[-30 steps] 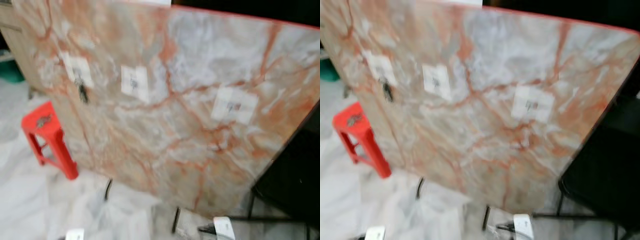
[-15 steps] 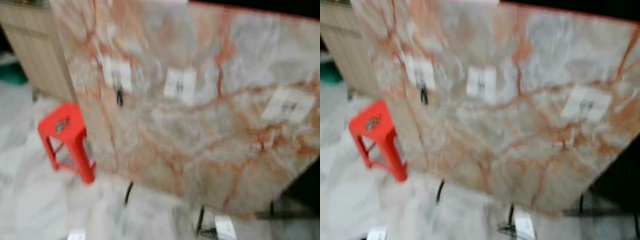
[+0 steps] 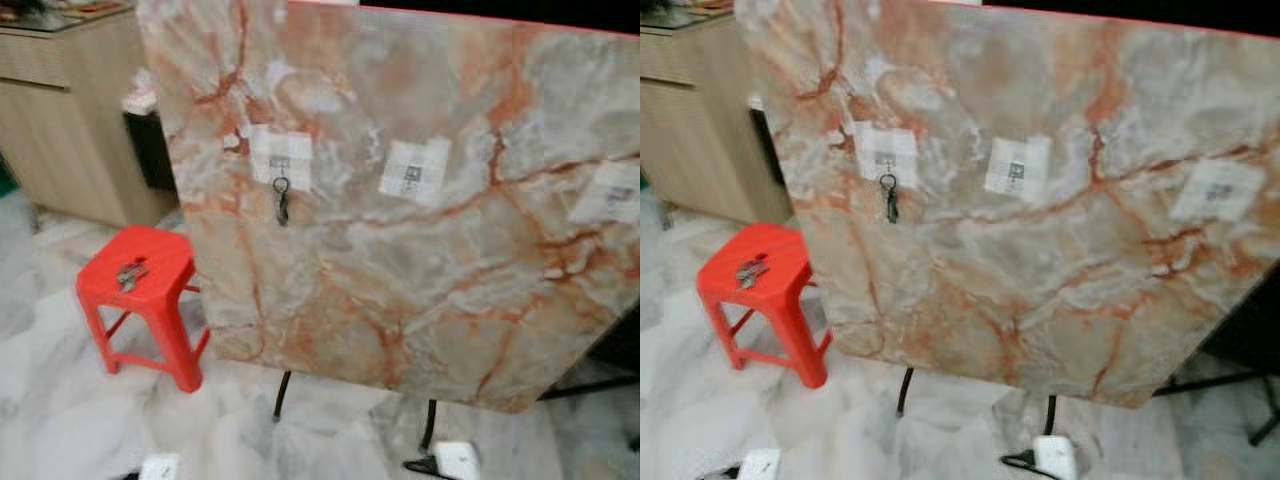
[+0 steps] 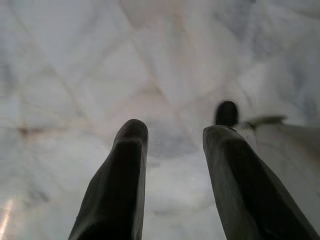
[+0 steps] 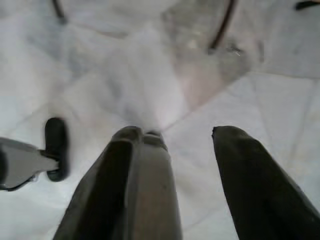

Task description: Hang keys on a hook

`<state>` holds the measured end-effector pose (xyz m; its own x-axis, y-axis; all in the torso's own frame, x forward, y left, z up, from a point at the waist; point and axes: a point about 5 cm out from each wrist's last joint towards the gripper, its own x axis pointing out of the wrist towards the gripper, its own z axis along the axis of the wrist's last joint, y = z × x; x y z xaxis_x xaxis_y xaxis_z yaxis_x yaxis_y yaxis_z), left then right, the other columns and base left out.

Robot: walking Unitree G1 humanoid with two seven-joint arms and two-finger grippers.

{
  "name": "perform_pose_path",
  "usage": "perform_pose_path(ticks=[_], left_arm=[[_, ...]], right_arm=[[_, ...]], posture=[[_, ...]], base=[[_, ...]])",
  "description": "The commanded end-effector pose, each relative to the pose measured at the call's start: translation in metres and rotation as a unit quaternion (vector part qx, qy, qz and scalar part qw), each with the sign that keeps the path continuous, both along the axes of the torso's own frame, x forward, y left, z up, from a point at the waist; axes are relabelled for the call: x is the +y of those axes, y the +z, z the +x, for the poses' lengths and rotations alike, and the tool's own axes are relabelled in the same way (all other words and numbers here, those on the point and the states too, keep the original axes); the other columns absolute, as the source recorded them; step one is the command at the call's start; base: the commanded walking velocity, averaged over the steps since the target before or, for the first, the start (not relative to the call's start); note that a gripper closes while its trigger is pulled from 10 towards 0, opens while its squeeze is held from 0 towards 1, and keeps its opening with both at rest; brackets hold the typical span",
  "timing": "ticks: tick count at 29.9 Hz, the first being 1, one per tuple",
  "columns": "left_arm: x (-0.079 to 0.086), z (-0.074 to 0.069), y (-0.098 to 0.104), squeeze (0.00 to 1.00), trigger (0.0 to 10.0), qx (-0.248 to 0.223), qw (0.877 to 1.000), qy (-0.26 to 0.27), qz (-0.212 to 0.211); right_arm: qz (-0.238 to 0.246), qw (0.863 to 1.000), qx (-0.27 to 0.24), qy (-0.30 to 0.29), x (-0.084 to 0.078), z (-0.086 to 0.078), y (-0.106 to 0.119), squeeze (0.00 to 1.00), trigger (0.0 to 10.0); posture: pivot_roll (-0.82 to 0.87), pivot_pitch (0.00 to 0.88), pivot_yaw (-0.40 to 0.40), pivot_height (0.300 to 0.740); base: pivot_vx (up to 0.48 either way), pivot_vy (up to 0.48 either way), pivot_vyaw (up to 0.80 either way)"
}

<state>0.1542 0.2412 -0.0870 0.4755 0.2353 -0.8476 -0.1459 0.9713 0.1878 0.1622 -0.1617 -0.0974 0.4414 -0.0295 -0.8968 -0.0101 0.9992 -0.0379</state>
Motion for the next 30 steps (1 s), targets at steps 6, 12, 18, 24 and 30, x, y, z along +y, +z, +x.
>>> perform_pose_path(ticks=[6, 12, 18, 24, 30], left_arm=[[-0.0051, -0.0065, -0.004, 0.0, 10.0, 0.013, 1.0, -0.008, -0.005], [-0.006, -0.0068, -0.0043, 0.0, 10.0, 0.015, 1.0, -0.015, -0.004], [-0.0069, -0.0066, -0.0044, 0.0, 10.0, 0.014, 1.0, -0.016, -0.004], [-0.0075, -0.0063, -0.0045, 0.0, 10.0, 0.014, 1.0, -0.018, -0.005], [-0.0086, -0.0071, -0.005, 0.0, 10.0, 0.015, 1.0, -0.019, -0.005]], right_arm=[[-0.011, 1.0, -0.002, -0.005, -0.0096, 0.0002, 0.0008, 0.0, 10.0], [-0.01, 1.0, -0.002, -0.004, -0.0095, 0.0, 0.0007, 0.0, 10.0], [-0.01, 1.0, -0.004, -0.006, -0.0096, 0.0003, 0.0008, 0.0, 10.0], [-0.01, 1.0, -0.004, -0.006, -0.0098, 0.0008, 0.0011, 0.0, 10.0], [-0.01, 1.0, -0.004, -0.006, -0.0103, 0.001, 0.0012, 0.0, 10.0]], posture=[[0.03, 0.0, -0.03, 0.727], [0.03, 0.0, -0.031, 0.727], [0.03, 0.0, -0.034, 0.727], [0.03, 0.0, -0.036, 0.727], [0.03, 0.0, -0.039, 0.727]], base=[[0.0, 0.48, 0.0], [0.0, 0.48, 0.0], [0.0, 0.48, 0.0], [0.0, 0.48, 0.0], [0.0, 0.48, 0.0]])
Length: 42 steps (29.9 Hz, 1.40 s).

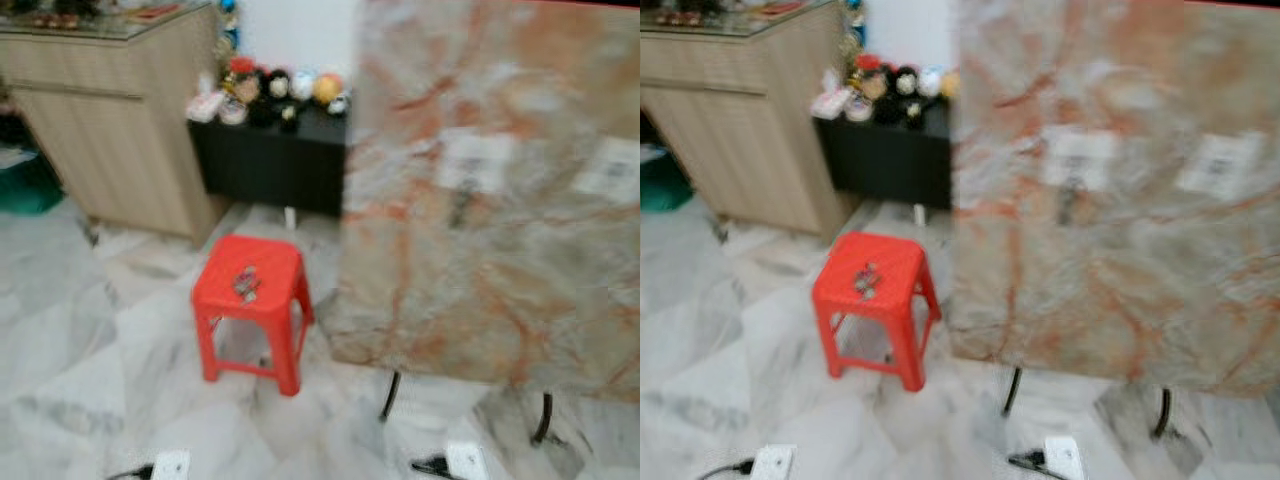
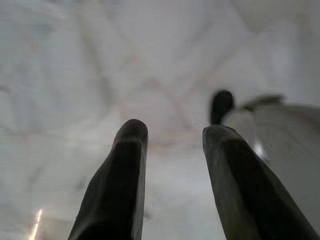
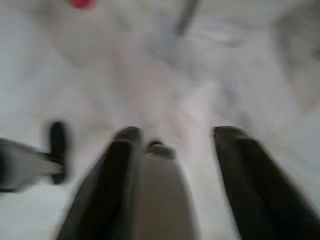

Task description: Hang keys on a hook

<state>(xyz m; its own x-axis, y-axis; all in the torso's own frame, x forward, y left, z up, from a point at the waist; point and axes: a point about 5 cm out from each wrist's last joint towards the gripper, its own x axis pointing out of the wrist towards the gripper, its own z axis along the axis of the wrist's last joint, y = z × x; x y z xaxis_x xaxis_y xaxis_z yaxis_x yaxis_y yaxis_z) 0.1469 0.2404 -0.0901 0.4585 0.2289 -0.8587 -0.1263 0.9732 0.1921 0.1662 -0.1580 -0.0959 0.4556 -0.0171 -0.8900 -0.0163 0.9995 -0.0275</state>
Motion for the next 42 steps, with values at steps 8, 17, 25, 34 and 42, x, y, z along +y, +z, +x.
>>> perform_pose_path(ticks=[8, 17, 25, 34, 42], left_arm=[[-0.0077, -0.0009, -0.0024, 0.0, 10.0, 0.005, 1.0, -0.012, -0.005], [-0.0072, -0.002, -0.0026, 0.0, 10.0, 0.006, 1.0, -0.012, -0.003], [-0.0075, -0.001, -0.0022, 0.0, 10.0, 0.001, 1.0, -0.016, -0.003], [-0.0108, 0.0019, -0.0014, 0.0, 10.0, -0.013, 1.0, -0.016, -0.017], [-0.0154, 0.0049, -0.0013, 0.0, 10.0, -0.019, 0.999, -0.015, -0.034]], right_arm=[[-0.014, 1.0, 0.002, -0.01, -0.0139, -0.0025, -0.0001, 0.0, 10.0], [-0.014, 1.0, 0.001, -0.012, -0.014, -0.0023, 0.0, 0.0, 10.0], [-0.014, 1.0, 0.001, -0.012, -0.0141, -0.0021, 0.0001, 0.0, 10.0], [-0.012, 1.0, -0.001, -0.01, -0.014, -0.0018, 0.0002, 0.0, 10.0], [-0.016, 1.0, -0.003, 0.005, -0.0141, -0.0005, 0.0008, 0.0, 10.0]], posture=[[0.03, 0.001, -0.04, 0.727], [0.03, 0.002, -0.04, 0.727], [0.03, 0.005, -0.04, 0.727], [0.03, 0.005, -0.04, 0.727], [0.03, 0.004, -0.043, 0.727]], base=[[0.0, 0.48, 0.0], [0.0, 0.48, 0.0], [0.0, 0.24, 0.0], [0.0, 0.0, 0.0], [0.134, 0.0, 0.0]])
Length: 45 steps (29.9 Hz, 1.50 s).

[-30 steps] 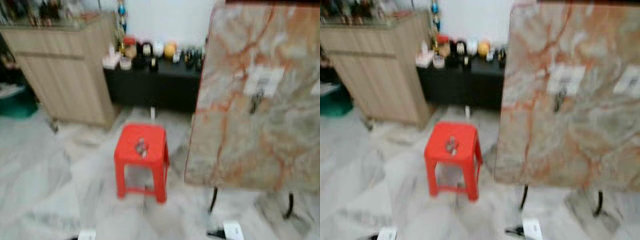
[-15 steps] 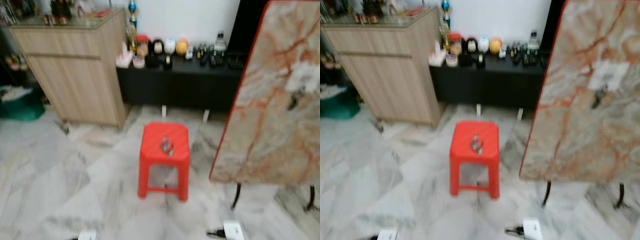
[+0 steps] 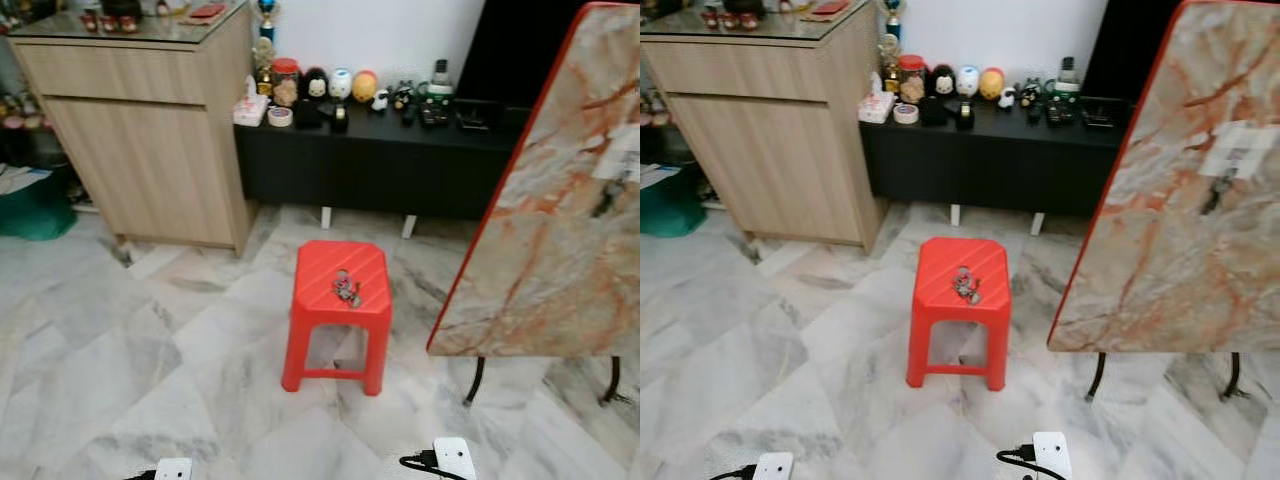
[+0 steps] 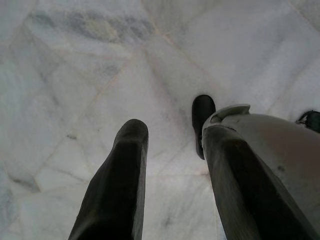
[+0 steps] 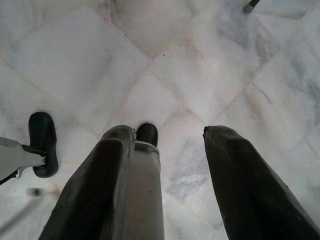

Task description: Hang keys on a hook

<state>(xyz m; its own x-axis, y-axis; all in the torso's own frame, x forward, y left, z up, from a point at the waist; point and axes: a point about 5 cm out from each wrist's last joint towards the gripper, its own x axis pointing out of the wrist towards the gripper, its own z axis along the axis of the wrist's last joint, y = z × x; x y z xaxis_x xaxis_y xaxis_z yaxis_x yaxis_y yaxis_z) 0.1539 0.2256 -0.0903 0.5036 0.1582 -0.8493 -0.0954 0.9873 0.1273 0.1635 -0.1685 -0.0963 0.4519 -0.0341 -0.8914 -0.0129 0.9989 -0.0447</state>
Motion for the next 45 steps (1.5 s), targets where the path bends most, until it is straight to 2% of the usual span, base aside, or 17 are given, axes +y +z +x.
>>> perform_pose_path(ticks=[1, 7, 20, 24, 35, 42, 44, 45], left_arm=[[-0.001, -0.001, -0.001, 0.0, 10.0, 0.002, 1.0, 0.005, -0.005], [-0.002, -0.001, -0.001, 0.0, 10.0, 0.0, 1.0, 0.005, -0.006], [-0.004, 0.0, -0.001, 0.0, 10.0, -0.001, 1.0, 0.005, -0.01], [-0.005, 0.0, -0.001, 0.0, 10.0, -0.001, 1.0, 0.005, -0.011], [-0.005, 0.0, -0.001, 0.0, 10.0, -0.001, 1.0, 0.007, -0.009], [-0.004, 0.004, 0.002, 0.0, 10.0, -0.026, 1.0, 0.01, -0.008], [-0.003, 0.01, 0.005, 0.0, 10.0, -0.045, 0.999, 0.012, -0.01], [-0.001, 0.02, 0.011, 0.0, 10.0, -0.076, 0.997, 0.016, -0.014]], right_arm=[[-0.011, 1.0, -0.007, 0.014, -0.004, 0.003, 0.002, 0.0, 10.0], [-0.004, 1.0, -0.008, -0.006, -0.004, 0.002, 0.001, 0.0, 10.0], [-0.011, 1.0, -0.005, 0.016, -0.004, 0.002, 0.001, 0.0, 10.0], [-0.013, 1.0, -0.006, 0.022, -0.004, 0.003, 0.002, 0.0, 10.0], [-0.002, 1.0, -0.009, 0.0, -0.004, 0.002, 0.001, 0.0, 10.0], [0.003, 1.0, -0.017, -0.01, -0.003, 0.003, 0.002, 0.0, 10.0], [0.005, 1.0, -0.021, -0.013, -0.003, 0.003, 0.002, 0.0, 10.0], [0.007, 1.0, -0.027, -0.015, -0.003, 0.004, 0.002, 0.0, 10.0]], posture=[[0.03, 0.004, -0.043, 0.727], [0.03, 0.0, -0.043, 0.727], [0.03, 0.0, -0.047, 0.727], [0.03, 0.0, -0.048, 0.727], [0.03, 0.001, -0.048, 0.727], [0.03, 0.001, -0.048, 0.727], [0.03, 0.001, -0.048, 0.727], [0.03, 0.003, -0.05, 0.727]], base=[[0.394, 0.0, 0.8], [0.403, 0.0, 0.4], [0.41, 0.0, 0.0], [0.41, 0.0, 0.73], [0.358, 0.0, 0.18], [0.0, 0.0, 0.0], [0.0, 0.0, 0.0], [0.0, 0.0, 0.0]])
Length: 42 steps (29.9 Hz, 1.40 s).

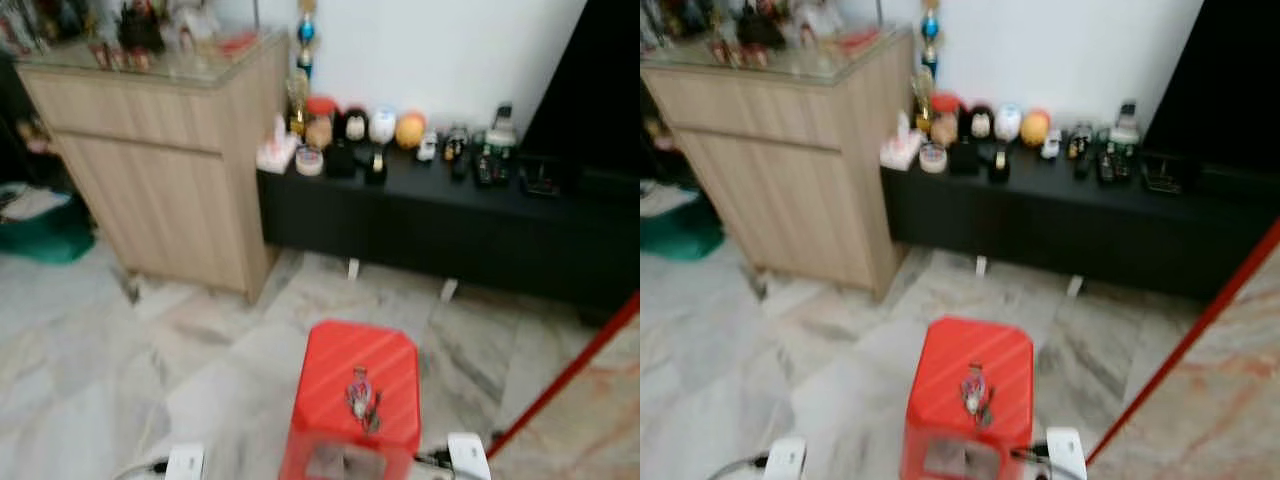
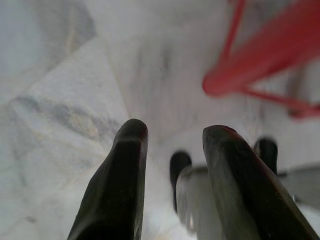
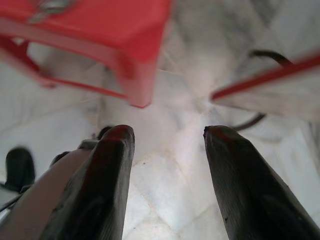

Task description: Hang keys on a hook

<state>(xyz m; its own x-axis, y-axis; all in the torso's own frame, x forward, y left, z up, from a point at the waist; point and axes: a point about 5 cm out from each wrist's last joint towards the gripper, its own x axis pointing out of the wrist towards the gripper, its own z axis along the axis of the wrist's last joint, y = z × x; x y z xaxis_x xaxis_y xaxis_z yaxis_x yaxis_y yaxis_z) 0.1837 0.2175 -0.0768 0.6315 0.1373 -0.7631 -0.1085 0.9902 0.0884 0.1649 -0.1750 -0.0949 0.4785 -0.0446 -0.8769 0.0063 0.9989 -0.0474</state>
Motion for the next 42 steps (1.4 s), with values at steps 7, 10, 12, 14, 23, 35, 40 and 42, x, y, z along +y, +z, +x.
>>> perform_pose_path(ticks=[7, 10, 12, 14, 23, 35, 40, 42], left_arm=[[0.015, 0.044, 0.038, 0.0, 10.0, -0.165, 0.986, 0.012, 0.006], [0.014, 0.079, 0.08, 0.0, 10.0, -0.303, 0.953, -0.006, 0.005], [0.011, 0.084, 0.088, 0.0, 10.0, -0.33, 0.944, -0.012, 0.002], [0.005, 0.088, 0.098, 0.0, 10.0, -0.362, 0.932, -0.022, 0.002], [-0.009, 0.074, 0.112, 0.0, 10.0, -0.42, 0.907, -0.035, -0.003], [-0.008, 0.064, 0.122, 0.0, 10.0, -0.432, 0.9, -0.055, 0.013], [-0.003, 0.071, 0.126, 0.0, 10.0, -0.432, 0.901, -0.038, 0.015], [-0.003, 0.077, 0.128, 0.0, 10.0, -0.431, 0.901, -0.034, 0.012]], right_arm=[[0.011, 0.996, -0.085, -0.005, 0.003, 0.012, 0.008, 0.0, 10.0], [0.021, 0.989, -0.145, -0.004, 0.004, 0.02, 0.016, 0.0, 10.0], [0.024, 0.987, -0.159, -0.009, 0.004, 0.021, 0.017, 0.0, 10.0], [0.028, 0.984, -0.175, -0.012, 0.004, 0.023, 0.019, 0.0, 10.0], [0.003, 0.913, -0.405, 0.049, 0.007, 0.108, 0.095, 0.0, 10.0], [0.026, 0.897, -0.44, 0.028, 0.012, 0.102, 0.099, 0.0, 10.0], [0.016, 0.899, -0.437, -0.009, 0.003, 0.102, 0.1, 0.0, 10.0], [0.024, 0.901, -0.433, -0.009, 0.007, 0.102, 0.099, 0.0, 10.0]], posture=[[0.04, 0.006, -0.054, 0.727], [0.03, 0.008, -0.052, 0.727], [0.03, 0.008, -0.052, 0.727], [0.02, 0.005, -0.051, 0.727], [0.02, 0.0, -0.043, 0.727], [0.02, 0.0, -0.036, 0.727], [0.02, 0.0, -0.035, 0.727], [0.02, 0.0, -0.033, 0.727]], base=[[0.0, 0.0, 0.0], [0.0, 0.0, 0.0], [0.0, 0.0, 0.0], [0.0, 0.0, 0.0], [0.0, 0.0, 0.0], [0.0, 0.0, 0.0], [0.0, 0.0, 0.0], [0.0, 0.0, 0.0]])
